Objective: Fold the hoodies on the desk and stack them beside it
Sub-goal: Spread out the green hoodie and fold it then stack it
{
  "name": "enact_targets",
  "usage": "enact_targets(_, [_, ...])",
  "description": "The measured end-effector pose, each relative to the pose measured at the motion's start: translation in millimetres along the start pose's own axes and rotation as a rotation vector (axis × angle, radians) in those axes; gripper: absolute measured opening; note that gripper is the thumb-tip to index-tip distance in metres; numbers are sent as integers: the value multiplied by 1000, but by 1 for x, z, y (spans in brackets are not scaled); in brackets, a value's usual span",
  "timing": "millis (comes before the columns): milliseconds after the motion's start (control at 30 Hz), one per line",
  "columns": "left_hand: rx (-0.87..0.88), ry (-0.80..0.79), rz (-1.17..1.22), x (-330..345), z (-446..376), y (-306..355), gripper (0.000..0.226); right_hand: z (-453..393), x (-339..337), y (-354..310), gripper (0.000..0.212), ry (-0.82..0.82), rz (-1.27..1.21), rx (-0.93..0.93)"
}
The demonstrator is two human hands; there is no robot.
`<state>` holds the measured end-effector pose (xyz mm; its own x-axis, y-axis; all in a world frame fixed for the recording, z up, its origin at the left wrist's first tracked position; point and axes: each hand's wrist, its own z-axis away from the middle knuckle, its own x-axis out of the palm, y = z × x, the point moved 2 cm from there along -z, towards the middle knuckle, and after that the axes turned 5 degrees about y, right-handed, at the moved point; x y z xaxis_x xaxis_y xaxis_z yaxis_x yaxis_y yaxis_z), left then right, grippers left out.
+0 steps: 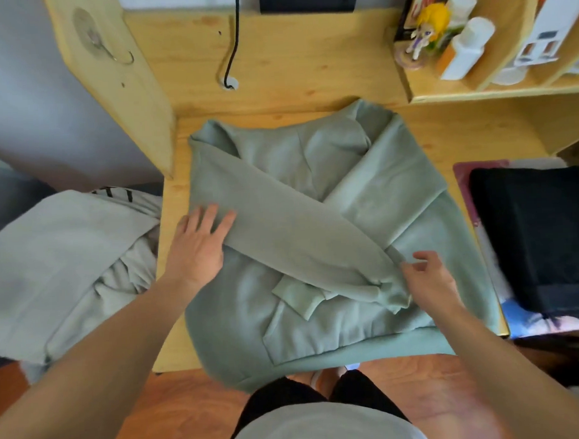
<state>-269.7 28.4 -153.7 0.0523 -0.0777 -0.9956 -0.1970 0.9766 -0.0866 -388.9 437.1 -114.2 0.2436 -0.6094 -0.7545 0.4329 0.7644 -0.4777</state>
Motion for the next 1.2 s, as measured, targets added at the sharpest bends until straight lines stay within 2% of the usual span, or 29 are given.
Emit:
enact_targets(67, [-9,-41,28,5,0,8,75,4,14,-15,50,-60,144,-176])
enact_targets(133, [-68,-29,21,4,0,8,66,4,26,-27,37,-133,318,-225])
enact_targets(167, [-91,-12,25,3,0,7,62,3,28,-32,27,-116,365,-246])
enact_targets(233, [-102,1,21,5,2,6,61,3,21,-41,18,18,273,-326])
enact_targets(300, [-92,-82,-5,9,9,14,72,4,13,-44,19,172,233,-423])
enact_targets(400, [-205,-216,77,6,15,35,85,-2,17,-27,33,77,465,-278])
enact_targets(467, [-249,-140,225,-11,16,60,80,-4,21,-25,46,132,487,-309])
enact_targets(533, [-305,90,403,-28,26,94,64,-3,27,-38,44,273,347,-571])
enact_targets(567, [-401,136,502,-31,37,113,54,0,31,-44,39,308,308,-695])
enact_targets(600, [-534,116,619,-31,49,131,47,3,36,-47,36,278,321,-765])
enact_targets(667, [-802,-113,761,-27,66,159,52,4,46,-43,44,97,449,-715])
enact_targets(733, [-828,-243,671,-19,70,168,61,-9,46,-29,54,-37,537,-521])
enact_targets(800, [-853,-315,685,-13,61,163,50,-20,40,-25,47,-91,498,-432])
enact_targets(867, [-881,-352,792,-17,49,156,30,-22,34,-35,24,-120,405,-463])
enact_targets(967, [-956,-230,1250,-37,46,151,24,-19,27,-49,23,-66,268,-477])
enact_targets(1000, [-989,-228,1330,-41,49,148,24,-21,25,-51,22,-43,239,-479])
enact_targets(1033, [-979,-229,1327,-40,55,146,22,-23,25,-51,17,-41,268,-472])
enact_targets(1067, [-923,-244,1215,-40,61,143,16,-24,25,-49,16,-71,329,-484])
enact_targets(1100, [-835,-267,1056,-36,70,141,7,-24,27,-46,28,-121,417,-504])
enact_targets(1167, [-705,-264,705,-22,91,141,49,-21,28,-41,57,-170,492,-574])
enact_targets(1200, [-696,-203,614,-21,98,140,63,-21,26,-39,64,-137,465,-641])
